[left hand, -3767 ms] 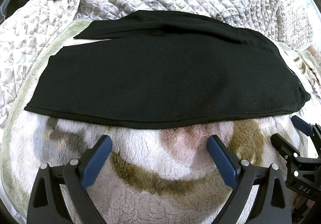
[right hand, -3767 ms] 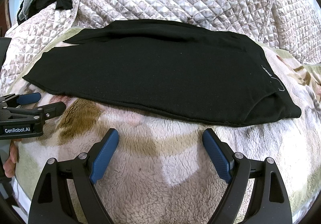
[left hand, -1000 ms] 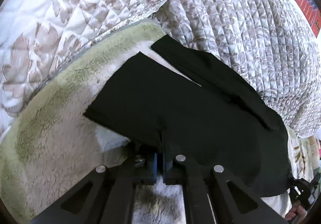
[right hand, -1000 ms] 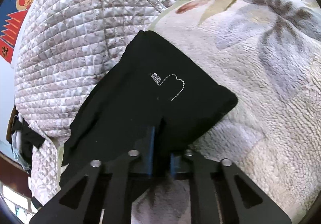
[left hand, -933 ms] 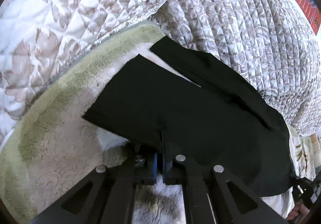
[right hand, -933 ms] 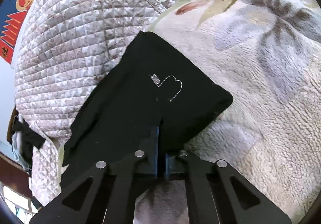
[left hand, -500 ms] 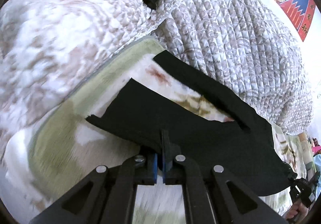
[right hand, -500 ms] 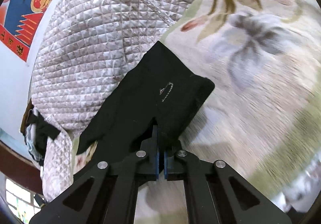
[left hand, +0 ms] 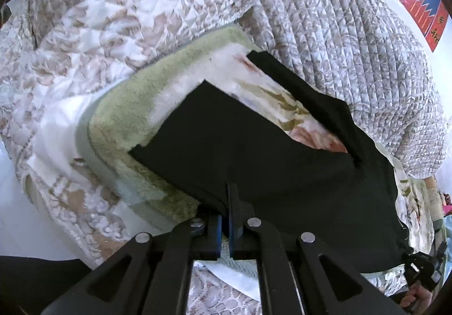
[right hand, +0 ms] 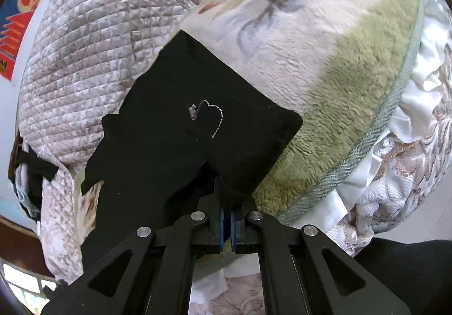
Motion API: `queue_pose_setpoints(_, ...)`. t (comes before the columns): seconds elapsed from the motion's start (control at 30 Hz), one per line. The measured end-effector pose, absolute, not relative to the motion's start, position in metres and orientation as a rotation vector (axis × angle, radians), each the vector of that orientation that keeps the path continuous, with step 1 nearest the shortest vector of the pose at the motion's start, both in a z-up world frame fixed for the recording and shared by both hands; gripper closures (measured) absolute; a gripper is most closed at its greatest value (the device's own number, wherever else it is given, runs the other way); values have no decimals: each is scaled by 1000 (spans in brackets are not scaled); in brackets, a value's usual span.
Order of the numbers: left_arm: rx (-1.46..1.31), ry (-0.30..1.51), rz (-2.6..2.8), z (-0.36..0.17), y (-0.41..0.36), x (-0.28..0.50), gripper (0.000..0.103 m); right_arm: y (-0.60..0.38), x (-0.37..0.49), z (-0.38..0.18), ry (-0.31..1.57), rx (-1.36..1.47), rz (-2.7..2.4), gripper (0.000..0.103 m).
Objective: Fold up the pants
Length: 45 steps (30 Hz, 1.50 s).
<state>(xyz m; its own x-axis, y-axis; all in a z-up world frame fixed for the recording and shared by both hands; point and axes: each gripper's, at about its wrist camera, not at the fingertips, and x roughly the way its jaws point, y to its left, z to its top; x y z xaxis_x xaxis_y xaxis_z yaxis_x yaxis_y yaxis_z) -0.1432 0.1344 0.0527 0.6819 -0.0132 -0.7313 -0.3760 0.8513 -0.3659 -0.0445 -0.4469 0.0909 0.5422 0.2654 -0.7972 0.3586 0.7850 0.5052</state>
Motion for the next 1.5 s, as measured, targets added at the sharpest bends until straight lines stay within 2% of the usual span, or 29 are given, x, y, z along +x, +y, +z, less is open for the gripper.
queue_pose_setpoints(0.07,-517,807,193,54,133,-144,98,-445,-46,93,1017,673,-78,100)
queue_pose_setpoints(0.1,-516,822,195,53,133,-144,94,-445,-45,92,1034,668,-85,99)
queue_pose_setpoints(0.17,-517,821,224,57,137,-148,93,-445,-47,92,1051,663,-101,83)
queue_pose_setpoints(0.23,-505,794,272,69,143,-154,80,-447,-54,105,1012,620,-153,68)
queue_pose_setpoints(0.27,-493,773,296,75,146,-157,69,-448,-58,116,974,588,-179,63)
queue_pose_setpoints(0.4,-421,711,309,98,153,-138,40,-448,-60,154,832,470,-215,62)
queue_pose_setpoints(0.47,-386,735,300,99,156,-112,39,-442,-47,158,831,417,-158,62)
queue_pose_setpoints(0.73,-224,953,277,55,158,-17,38,-385,23,141,966,233,100,62)
queue_pose_setpoints(0.8,-166,954,301,47,152,-14,38,-367,35,135,979,187,151,62)
queue_pose_setpoints(0.83,-139,944,311,48,148,-15,41,-359,39,131,981,176,173,62)
queue_pose_setpoints(0.9,-67,912,309,52,136,-17,96,-352,42,123,991,176,194,62)
queue_pose_setpoints(1.03,2,860,357,58,125,-19,97,-348,41,110,1008,195,171,62)
queue_pose_setpoints(1.23,-87,870,380,59,142,-12,96,-360,41,108,1001,200,134,62)
queue_pose_setpoints(1.27,-96,877,391,57,143,-11,92,-362,42,104,1022,222,132,62)
queue_pose_setpoints(1.5,-215,796,447,78,158,-32,85,-347,37,107,992,183,181,62)
